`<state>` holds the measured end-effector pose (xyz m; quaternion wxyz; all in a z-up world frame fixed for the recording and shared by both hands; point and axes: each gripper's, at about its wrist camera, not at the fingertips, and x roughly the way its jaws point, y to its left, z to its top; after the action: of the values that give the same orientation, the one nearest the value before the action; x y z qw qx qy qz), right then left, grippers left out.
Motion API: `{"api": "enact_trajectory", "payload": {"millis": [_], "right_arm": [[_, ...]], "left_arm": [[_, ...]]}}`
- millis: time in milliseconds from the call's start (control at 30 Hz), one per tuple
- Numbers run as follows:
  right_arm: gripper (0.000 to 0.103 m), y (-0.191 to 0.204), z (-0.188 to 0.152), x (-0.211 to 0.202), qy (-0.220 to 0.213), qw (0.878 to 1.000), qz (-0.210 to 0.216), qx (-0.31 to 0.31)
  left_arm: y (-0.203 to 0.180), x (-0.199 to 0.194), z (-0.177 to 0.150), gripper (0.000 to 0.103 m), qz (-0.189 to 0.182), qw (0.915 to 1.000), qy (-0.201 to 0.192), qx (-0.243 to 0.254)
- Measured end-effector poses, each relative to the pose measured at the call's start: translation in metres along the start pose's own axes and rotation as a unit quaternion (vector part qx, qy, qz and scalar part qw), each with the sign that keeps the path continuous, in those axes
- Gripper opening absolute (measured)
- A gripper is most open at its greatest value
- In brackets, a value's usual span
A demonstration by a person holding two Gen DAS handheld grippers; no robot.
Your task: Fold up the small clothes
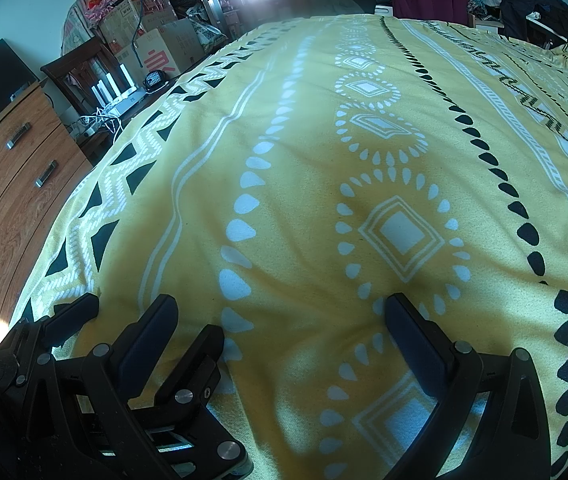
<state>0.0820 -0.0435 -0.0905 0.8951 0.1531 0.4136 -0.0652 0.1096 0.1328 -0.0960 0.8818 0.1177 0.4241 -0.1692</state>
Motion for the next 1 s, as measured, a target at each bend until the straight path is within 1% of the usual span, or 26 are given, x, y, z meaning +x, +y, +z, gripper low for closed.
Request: {"api": "enact_trajectory", "payload": {"millis": [167,400,500,1000], "right_arm": [[0.103,0.0021,0.0013,0.0015,0.004,1.000,-0.007,-0.004],[0.103,0.0021,0.0008,0.0019,0.004,1.000,-0.006,-0.004],[0.103,0.0046,0.0015,0.0036,0.009,1.000,-0.015,-0.009],[0.103,0.0046,0.0014,0.0040,0.008,1.000,-0.013,-0.009]], "left_arm": [[-0.0005,0.0002,0.0001,0.103,0.000,1.0000,0.000,0.000],[0.0004,0.0005,0.0000,0.103,0.000,1.0000,0.002,-0.001],[0.0007,0.0001,0.0000,0.103,0.000,1.0000,0.002,-0.001],[-0.0001,-0.0006,0.0002,0.103,0.000,1.0000,0.002,-0.001]]}}
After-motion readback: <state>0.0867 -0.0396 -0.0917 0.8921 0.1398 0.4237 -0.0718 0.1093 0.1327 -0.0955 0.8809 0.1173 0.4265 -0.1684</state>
